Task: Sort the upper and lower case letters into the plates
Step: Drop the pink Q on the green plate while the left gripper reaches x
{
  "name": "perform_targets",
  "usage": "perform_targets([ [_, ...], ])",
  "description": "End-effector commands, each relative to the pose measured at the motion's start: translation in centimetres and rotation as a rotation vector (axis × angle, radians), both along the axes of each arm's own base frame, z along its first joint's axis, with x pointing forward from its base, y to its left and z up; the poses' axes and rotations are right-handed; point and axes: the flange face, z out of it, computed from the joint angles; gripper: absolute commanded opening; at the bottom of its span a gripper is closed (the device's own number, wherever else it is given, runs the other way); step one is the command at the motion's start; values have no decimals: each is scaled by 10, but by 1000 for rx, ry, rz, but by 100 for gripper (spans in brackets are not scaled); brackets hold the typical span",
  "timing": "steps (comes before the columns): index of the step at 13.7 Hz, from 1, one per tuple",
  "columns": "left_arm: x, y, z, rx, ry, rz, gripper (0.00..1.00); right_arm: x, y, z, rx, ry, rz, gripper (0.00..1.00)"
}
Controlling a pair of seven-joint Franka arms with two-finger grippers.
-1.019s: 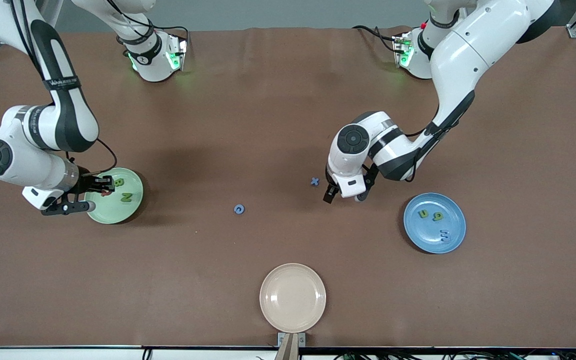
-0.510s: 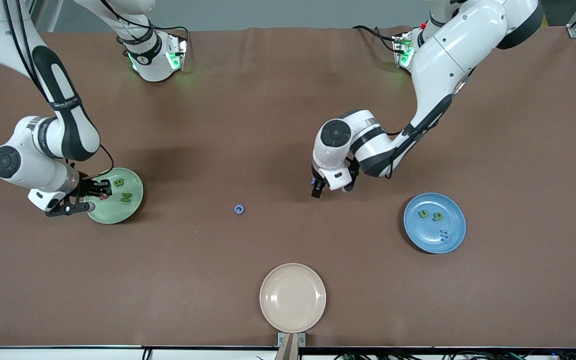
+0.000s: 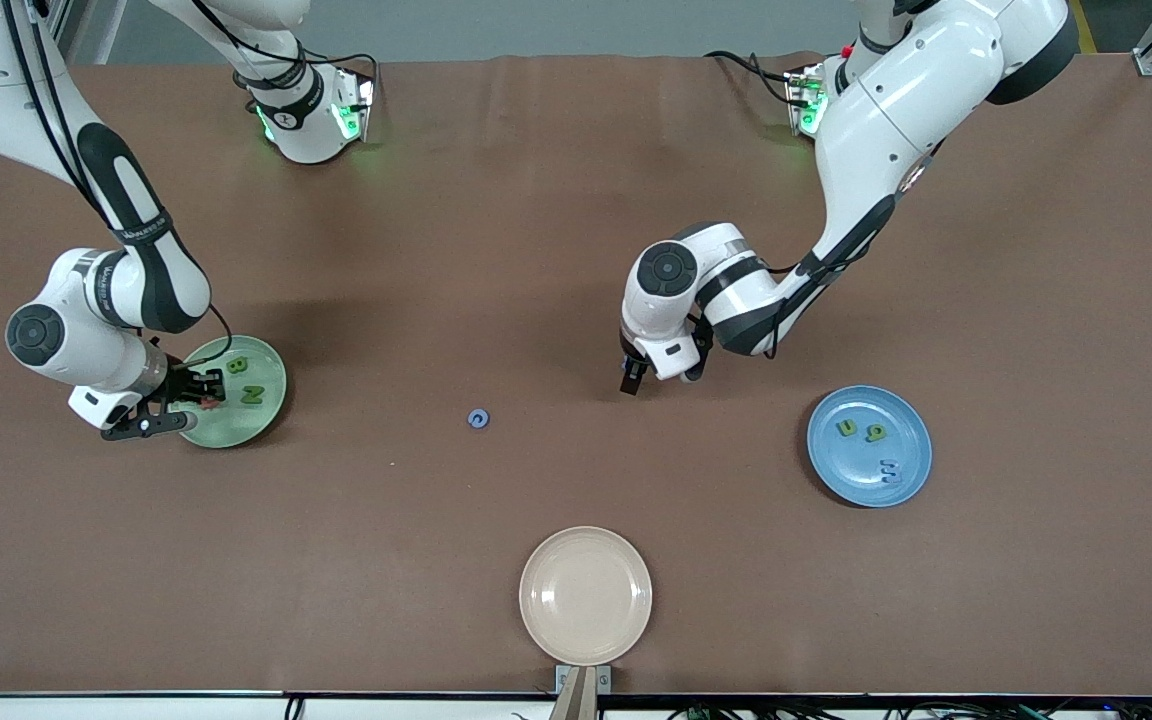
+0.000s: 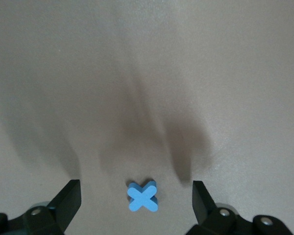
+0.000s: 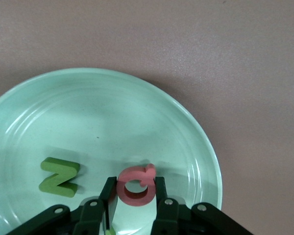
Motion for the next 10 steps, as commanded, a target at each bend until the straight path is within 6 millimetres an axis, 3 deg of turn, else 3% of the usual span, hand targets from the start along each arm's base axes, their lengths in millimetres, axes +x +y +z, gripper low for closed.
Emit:
perform_targets([
  [1, -3, -7, -1, -6, -8, 7, 100, -2, -2, -4, 3, 0, 14, 17],
  [2, -4, -8, -3, -2, -9, 4, 99, -2, -2, -4, 3, 3, 14, 21],
  [3, -5, -9, -4, 2, -9, 1, 98, -3, -1, -4, 5, 10, 14, 36],
  [4, -7, -11, -6, 5, -11, -3, 94, -2, 0, -2, 4, 16, 10, 81],
  [5, -9, -12, -9, 15, -14, -8, 91, -1, 1, 5, 2, 15, 14, 100],
  [8, -8, -11, -10, 18, -17, -8, 74, 3, 20, 41, -4, 41, 8, 100],
  [10, -7, -11, -10, 17, -16, -8, 57, 10, 55, 66, -24, 65, -54, 100],
])
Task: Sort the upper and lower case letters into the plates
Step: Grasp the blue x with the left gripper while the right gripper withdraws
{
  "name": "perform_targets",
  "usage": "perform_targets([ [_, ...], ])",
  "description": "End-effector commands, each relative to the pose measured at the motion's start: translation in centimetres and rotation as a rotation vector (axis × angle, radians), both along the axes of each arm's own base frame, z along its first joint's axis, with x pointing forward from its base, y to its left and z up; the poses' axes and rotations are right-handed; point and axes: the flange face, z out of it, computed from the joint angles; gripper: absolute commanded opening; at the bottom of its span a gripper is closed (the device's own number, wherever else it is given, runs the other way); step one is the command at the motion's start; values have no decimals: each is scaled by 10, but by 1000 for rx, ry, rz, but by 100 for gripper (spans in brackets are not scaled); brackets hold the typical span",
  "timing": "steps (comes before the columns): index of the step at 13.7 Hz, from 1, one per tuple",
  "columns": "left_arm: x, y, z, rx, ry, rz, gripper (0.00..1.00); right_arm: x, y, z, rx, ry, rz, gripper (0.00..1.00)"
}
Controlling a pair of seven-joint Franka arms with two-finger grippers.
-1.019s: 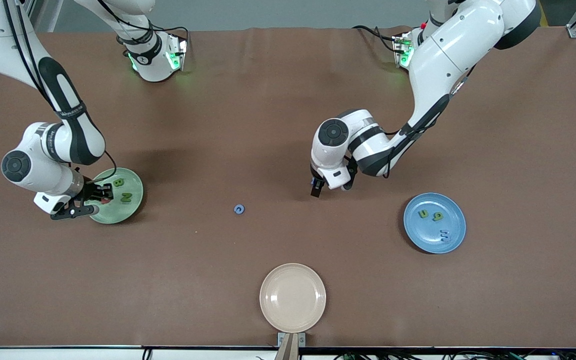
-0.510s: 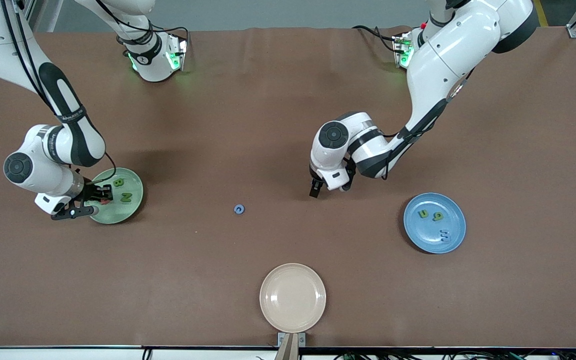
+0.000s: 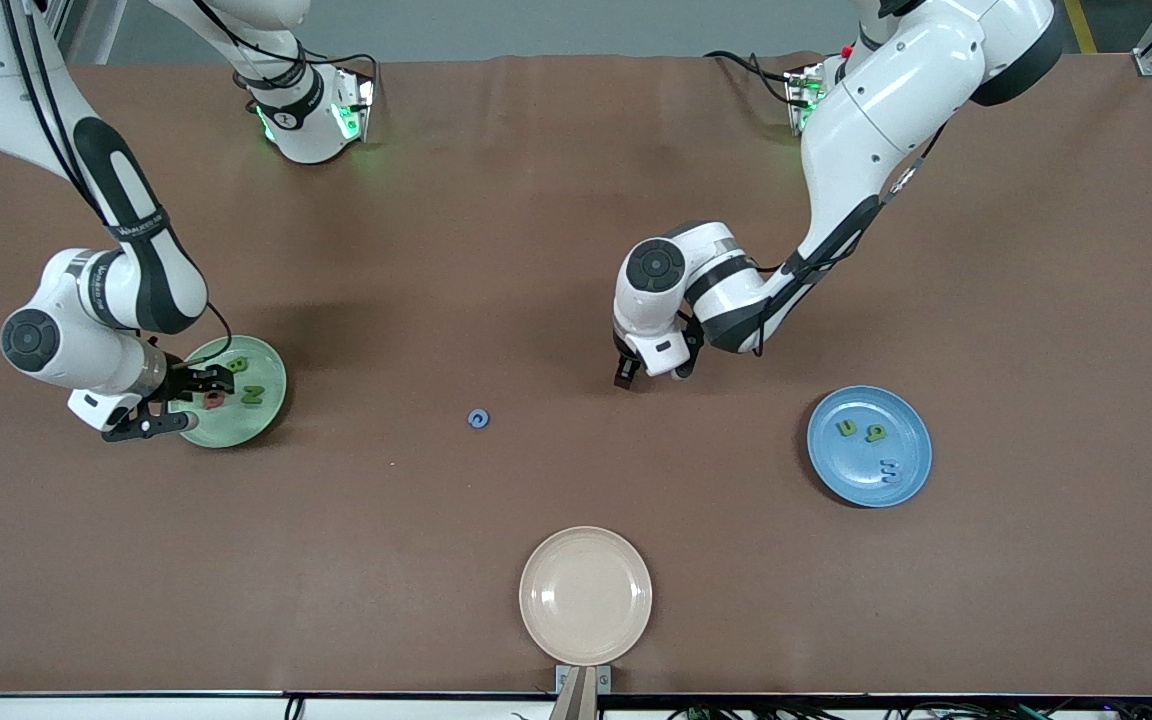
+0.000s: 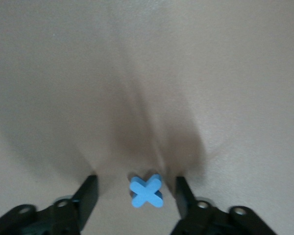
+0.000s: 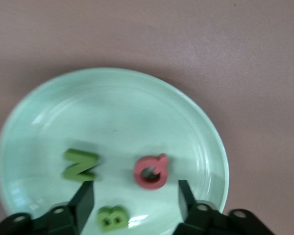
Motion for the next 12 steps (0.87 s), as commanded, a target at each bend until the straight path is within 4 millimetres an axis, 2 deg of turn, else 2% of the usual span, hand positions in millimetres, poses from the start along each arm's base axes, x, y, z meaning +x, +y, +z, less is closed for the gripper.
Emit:
perform_targets([
  [1, 1, -1, -2, 3, -6, 12, 45, 2, 50, 43, -37, 29, -93, 100],
  [4, 8, 1, 3, 1, -18, 9, 13, 7, 120, 57, -62, 48, -219, 100],
  [5, 12, 4, 7, 3, -25, 12, 7, 10, 145, 62, -45, 41, -287, 100],
  [6, 20, 9, 11, 1, -33, 5, 4, 11, 165, 63, -18, 47, -366, 100],
  [8, 47, 22, 33, 2, -70, -31, 1, 13, 213, 74, 26, 47, -483, 100],
  [12, 113, 88, 75, 57, -96, -170, 0, 23, 296, 60, -4, 44, -660, 100],
])
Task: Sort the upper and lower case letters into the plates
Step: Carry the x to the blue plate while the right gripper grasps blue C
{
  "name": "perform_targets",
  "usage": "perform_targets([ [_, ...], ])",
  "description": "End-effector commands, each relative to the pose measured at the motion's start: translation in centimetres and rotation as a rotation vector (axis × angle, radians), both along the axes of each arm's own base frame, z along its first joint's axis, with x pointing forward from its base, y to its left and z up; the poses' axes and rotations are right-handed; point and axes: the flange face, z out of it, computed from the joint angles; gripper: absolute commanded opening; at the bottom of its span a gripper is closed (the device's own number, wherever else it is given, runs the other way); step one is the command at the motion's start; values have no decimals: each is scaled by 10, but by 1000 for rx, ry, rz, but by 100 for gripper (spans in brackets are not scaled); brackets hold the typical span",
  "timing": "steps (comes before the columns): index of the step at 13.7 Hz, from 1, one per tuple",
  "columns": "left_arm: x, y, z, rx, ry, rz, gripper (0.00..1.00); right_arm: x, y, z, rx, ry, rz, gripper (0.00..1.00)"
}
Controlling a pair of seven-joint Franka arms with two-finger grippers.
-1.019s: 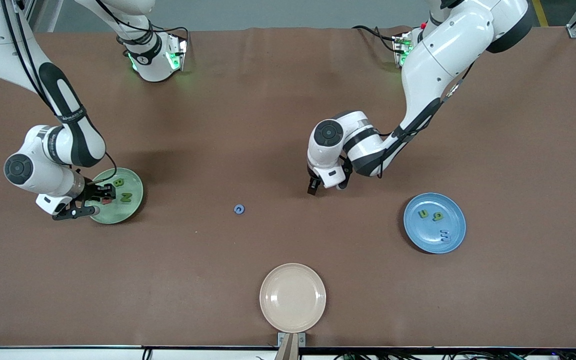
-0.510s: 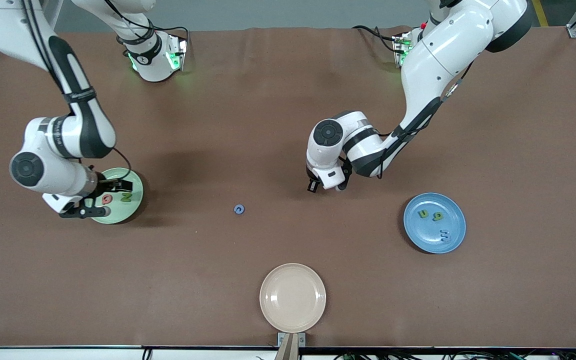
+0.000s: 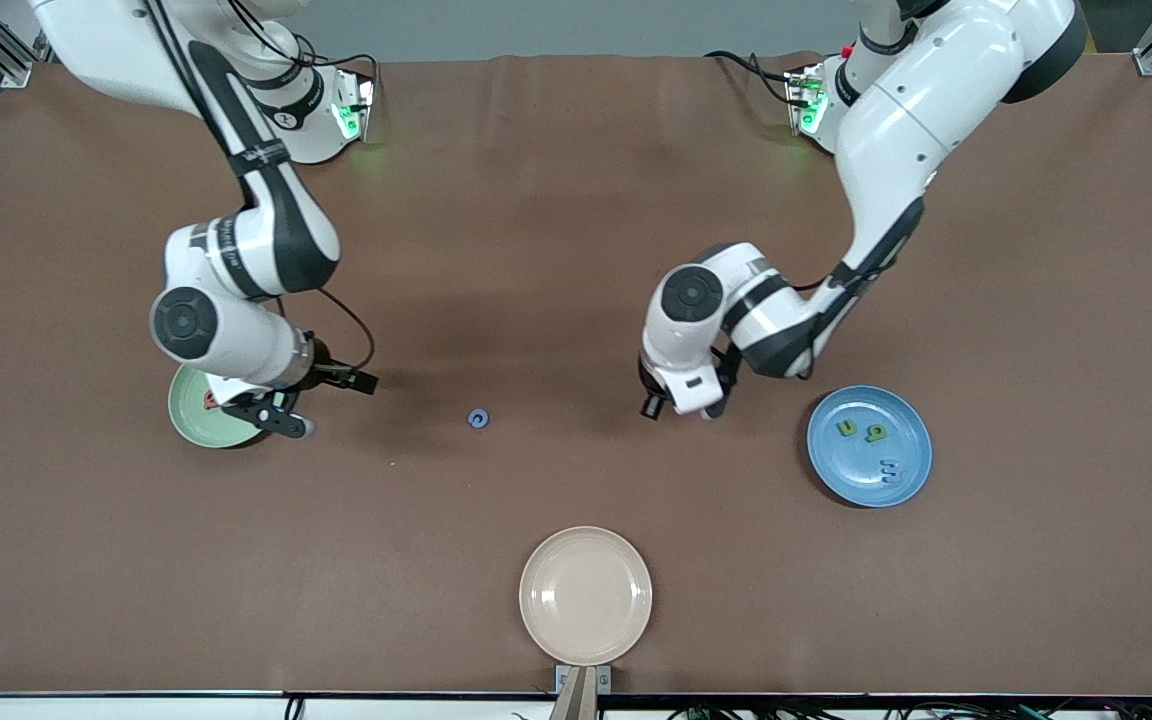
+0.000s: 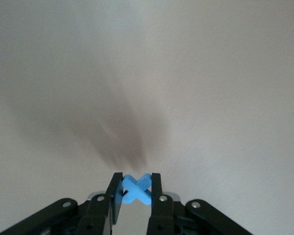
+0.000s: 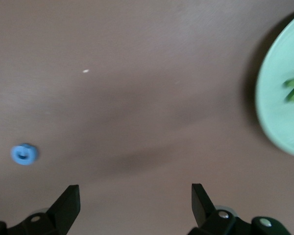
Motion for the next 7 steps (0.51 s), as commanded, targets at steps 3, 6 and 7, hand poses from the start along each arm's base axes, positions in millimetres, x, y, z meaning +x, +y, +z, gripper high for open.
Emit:
perform_targets([
  [3, 58, 100, 46, 75, -12, -230, 1, 15, 85, -37, -35, 21, -215, 100],
  [6, 84, 167, 52, 100, -3, -352, 1, 18, 123, -65, -31, -6, -251, 100],
  [7, 90, 189, 51, 107, 7, -377, 1, 19, 131, -75, -21, -27, -267, 100],
])
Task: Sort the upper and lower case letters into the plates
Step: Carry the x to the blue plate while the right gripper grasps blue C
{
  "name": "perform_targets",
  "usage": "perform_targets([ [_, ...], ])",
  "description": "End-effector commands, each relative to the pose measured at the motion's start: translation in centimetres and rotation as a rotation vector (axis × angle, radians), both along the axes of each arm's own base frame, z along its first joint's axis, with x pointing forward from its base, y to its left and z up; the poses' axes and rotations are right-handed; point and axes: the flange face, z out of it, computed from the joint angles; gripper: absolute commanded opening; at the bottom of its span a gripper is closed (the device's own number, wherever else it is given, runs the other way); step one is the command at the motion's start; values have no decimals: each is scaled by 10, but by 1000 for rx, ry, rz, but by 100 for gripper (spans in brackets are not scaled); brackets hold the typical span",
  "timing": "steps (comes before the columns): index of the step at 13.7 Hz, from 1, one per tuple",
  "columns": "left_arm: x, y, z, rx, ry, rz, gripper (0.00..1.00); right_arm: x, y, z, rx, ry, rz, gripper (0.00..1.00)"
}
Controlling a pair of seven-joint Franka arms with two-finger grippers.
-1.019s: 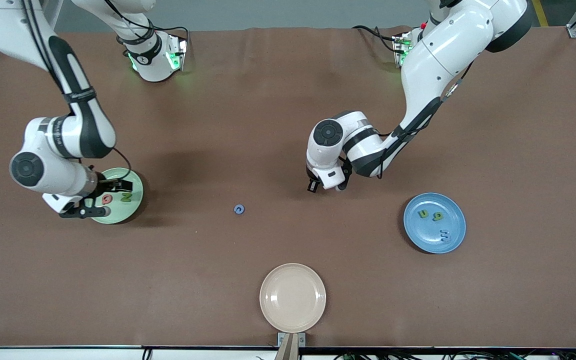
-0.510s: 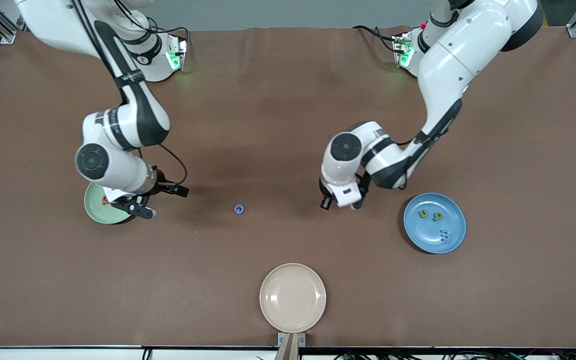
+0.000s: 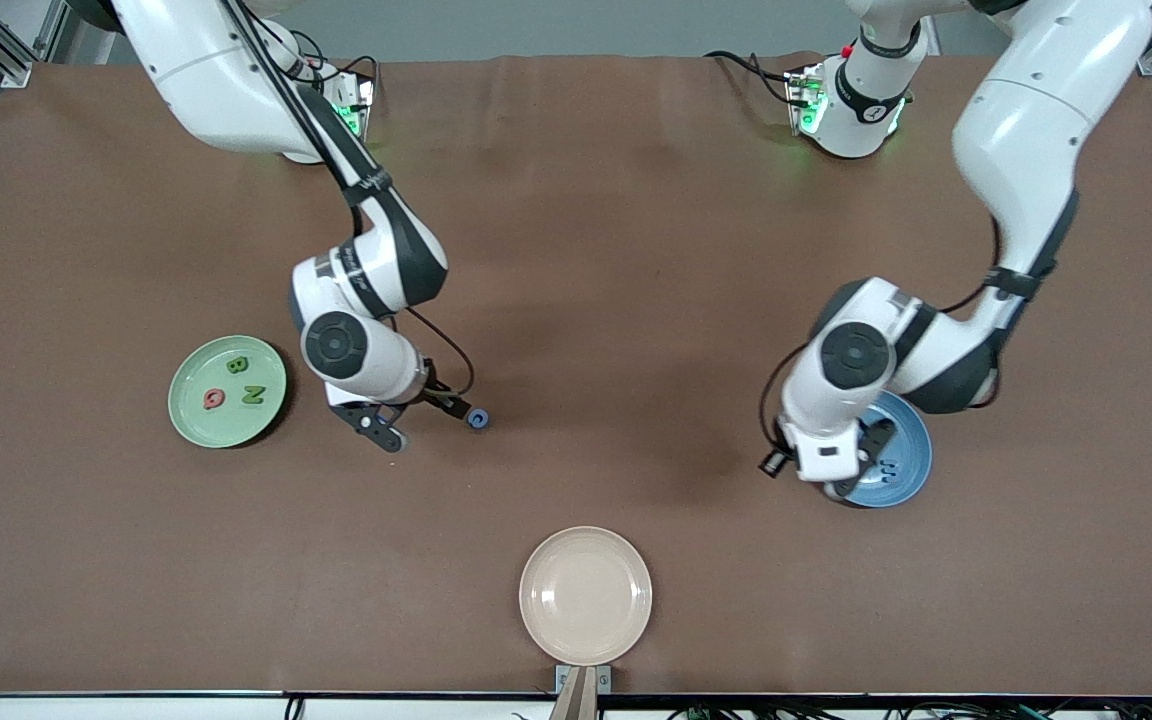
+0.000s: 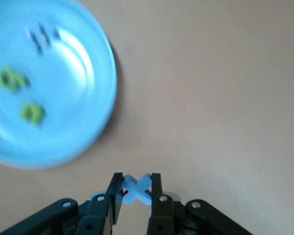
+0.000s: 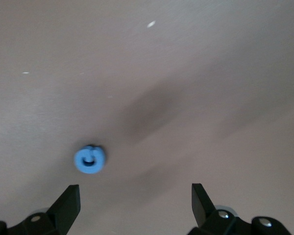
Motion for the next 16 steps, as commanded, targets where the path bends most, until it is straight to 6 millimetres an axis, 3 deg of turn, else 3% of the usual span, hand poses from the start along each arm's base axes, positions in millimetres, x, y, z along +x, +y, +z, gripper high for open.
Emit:
perform_targets([
  [1, 3, 39, 3, 29, 47, -72, 1, 11, 16, -21, 13, -39, -47, 100],
  [4, 5, 73, -7, 46, 93, -39, 2, 16, 27, -32, 2, -49, -81, 97],
  [8, 3, 95, -24, 45, 126, -20, 21, 14, 32, -45, -24, -52, -53, 88],
  [9, 6, 108, -25, 44, 128, -2, 44, 14, 33, -47, -25, -50, -50, 84],
  [10, 6, 109, -25, 44, 128, -6, 81, 13, 35, -49, -25, -47, -50, 80],
  [11, 6, 109, -24, 44, 127, -6, 100, 12, 36, -50, -25, -46, -49, 75],
  [13, 9, 109, -16, 44, 112, -3, 100, 12, 36, -51, -25, -46, -47, 67],
  [16, 23, 108, 15, 53, 59, -108, 100, 11, 37, -55, -27, -42, -46, 59],
])
